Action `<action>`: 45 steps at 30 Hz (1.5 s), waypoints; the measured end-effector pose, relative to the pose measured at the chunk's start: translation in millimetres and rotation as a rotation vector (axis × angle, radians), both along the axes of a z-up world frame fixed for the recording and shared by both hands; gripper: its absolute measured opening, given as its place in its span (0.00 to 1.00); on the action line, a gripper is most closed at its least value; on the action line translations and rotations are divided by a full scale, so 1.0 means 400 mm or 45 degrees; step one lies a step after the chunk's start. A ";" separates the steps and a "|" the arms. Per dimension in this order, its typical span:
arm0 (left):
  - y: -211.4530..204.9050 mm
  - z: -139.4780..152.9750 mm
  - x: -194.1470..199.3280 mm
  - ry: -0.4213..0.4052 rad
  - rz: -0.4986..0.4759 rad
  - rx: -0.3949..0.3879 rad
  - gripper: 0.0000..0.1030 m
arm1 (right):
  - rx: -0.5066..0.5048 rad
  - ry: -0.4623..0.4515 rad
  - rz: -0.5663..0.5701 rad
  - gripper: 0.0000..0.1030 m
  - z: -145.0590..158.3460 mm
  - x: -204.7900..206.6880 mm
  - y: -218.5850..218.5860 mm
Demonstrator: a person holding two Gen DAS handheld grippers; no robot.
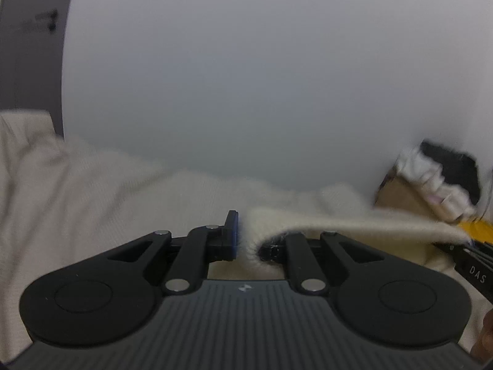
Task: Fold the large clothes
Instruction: 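Lift the sweater with both grippers and shake it out in the air, then lower the sweater onto the bed and open both grippers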
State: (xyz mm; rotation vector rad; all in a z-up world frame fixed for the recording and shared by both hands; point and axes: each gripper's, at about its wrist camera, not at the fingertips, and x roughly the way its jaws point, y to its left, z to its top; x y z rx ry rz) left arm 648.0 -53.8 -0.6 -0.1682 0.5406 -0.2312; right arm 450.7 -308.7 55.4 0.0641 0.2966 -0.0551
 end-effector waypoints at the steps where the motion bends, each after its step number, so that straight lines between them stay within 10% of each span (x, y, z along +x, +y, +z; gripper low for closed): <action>1: 0.004 -0.038 0.045 0.029 -0.004 0.009 0.13 | -0.005 0.027 0.005 0.11 -0.041 0.035 -0.001; 8: 0.028 -0.225 0.251 0.267 -0.023 0.032 0.14 | 0.004 0.204 0.017 0.16 -0.179 0.177 0.033; 17: -0.021 -0.247 0.182 0.300 -0.079 0.088 0.17 | 0.036 0.329 -0.003 0.18 -0.227 0.240 0.049; 20: -0.016 -0.220 0.163 0.318 -0.112 0.095 0.40 | 0.024 0.351 -0.005 0.24 -0.226 0.244 0.051; 22: -0.005 -0.192 0.138 0.299 -0.137 0.088 0.77 | 0.013 0.357 -0.029 0.55 -0.218 0.247 0.049; 25: 0.006 -0.138 0.094 0.235 -0.119 0.106 0.86 | 0.058 0.312 -0.023 0.67 -0.188 0.210 0.050; 45: 0.139 0.320 -0.723 -0.064 -0.091 0.045 0.86 | 0.031 0.039 0.163 0.67 0.137 -0.438 0.258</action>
